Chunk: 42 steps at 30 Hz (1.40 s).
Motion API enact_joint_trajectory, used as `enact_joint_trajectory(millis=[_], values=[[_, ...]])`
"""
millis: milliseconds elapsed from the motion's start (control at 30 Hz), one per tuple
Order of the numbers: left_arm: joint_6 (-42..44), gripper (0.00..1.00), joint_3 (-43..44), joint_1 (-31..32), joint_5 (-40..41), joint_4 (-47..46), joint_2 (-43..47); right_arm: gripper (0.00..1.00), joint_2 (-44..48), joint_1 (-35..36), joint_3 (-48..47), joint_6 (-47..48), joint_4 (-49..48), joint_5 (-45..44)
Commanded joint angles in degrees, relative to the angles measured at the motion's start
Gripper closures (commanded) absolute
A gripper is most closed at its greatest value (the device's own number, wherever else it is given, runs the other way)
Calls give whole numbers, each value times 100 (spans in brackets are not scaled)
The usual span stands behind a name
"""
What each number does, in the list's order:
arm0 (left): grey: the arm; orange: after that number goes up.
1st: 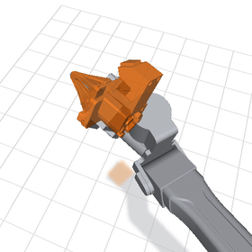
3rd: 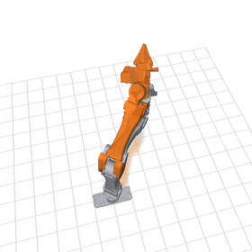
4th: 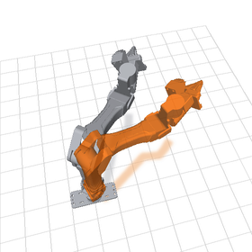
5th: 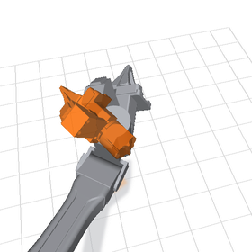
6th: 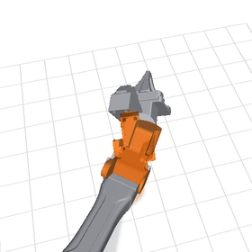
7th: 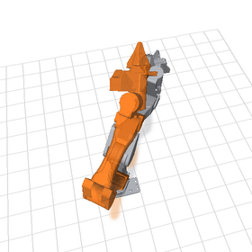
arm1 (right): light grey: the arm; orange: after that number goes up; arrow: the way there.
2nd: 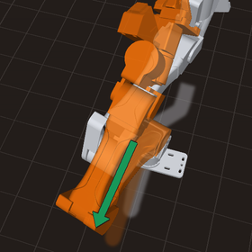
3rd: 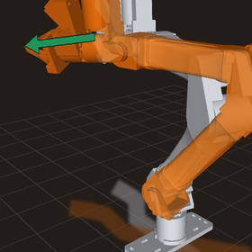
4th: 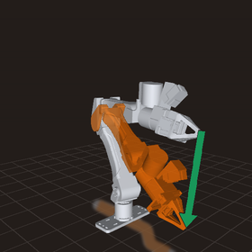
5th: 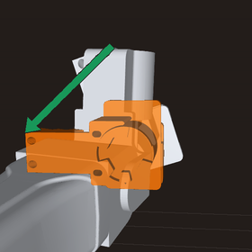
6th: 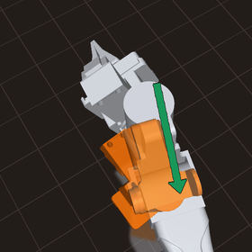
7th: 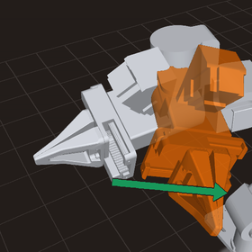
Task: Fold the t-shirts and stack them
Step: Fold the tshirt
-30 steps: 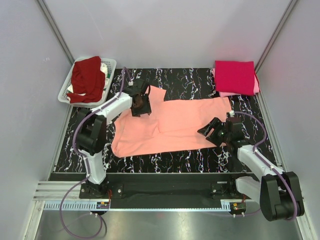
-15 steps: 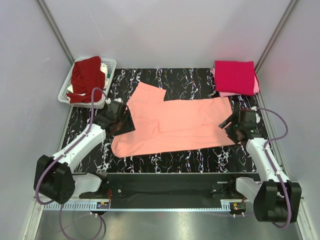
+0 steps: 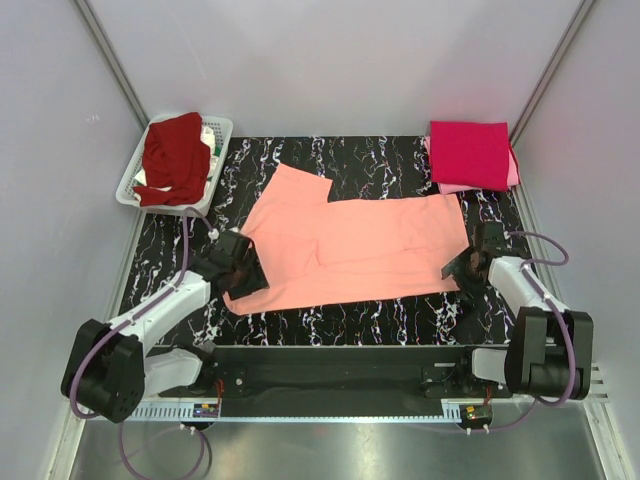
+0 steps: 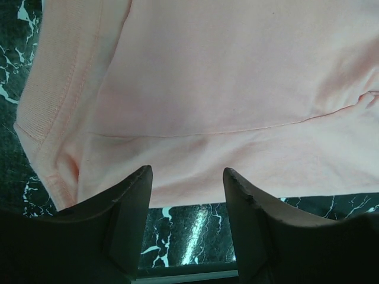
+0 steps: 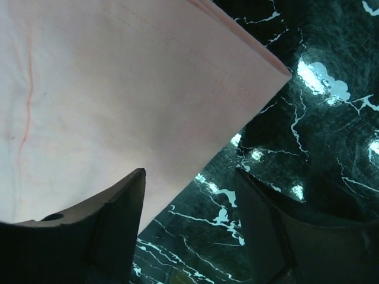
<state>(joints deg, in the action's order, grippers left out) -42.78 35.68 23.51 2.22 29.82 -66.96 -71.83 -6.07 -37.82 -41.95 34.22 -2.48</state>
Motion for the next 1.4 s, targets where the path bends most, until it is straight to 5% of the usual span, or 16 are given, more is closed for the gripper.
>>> enact_joint_trajectory(millis=[0,167,200,300,400,1033,1200,1367], values=[[-212,44,-149,-13,-2,-354,122,35,-278,-61,82,-120,-371,-7],[-265,46,-351,-13,77,-495,-63,58,-533,-88,38,3,-486,204],[-274,46,-395,-13,138,-521,-115,71,-507,-88,47,12,-495,222],[-309,48,-535,-13,121,-583,-168,90,-358,-88,126,12,-478,222],[-362,49,-685,-13,112,-575,-72,100,-209,-88,179,3,-390,433],[-1443,48,-589,787,77,1666,2546,100,2551,-88,-138,-630,2229,617],[-724,41,569,778,805,1931,2496,27,2552,-88,64,-489,1940,1065],[603,30,2406,664,1403,1475,661,22,2823,-70,135,-85,1501,1434]])
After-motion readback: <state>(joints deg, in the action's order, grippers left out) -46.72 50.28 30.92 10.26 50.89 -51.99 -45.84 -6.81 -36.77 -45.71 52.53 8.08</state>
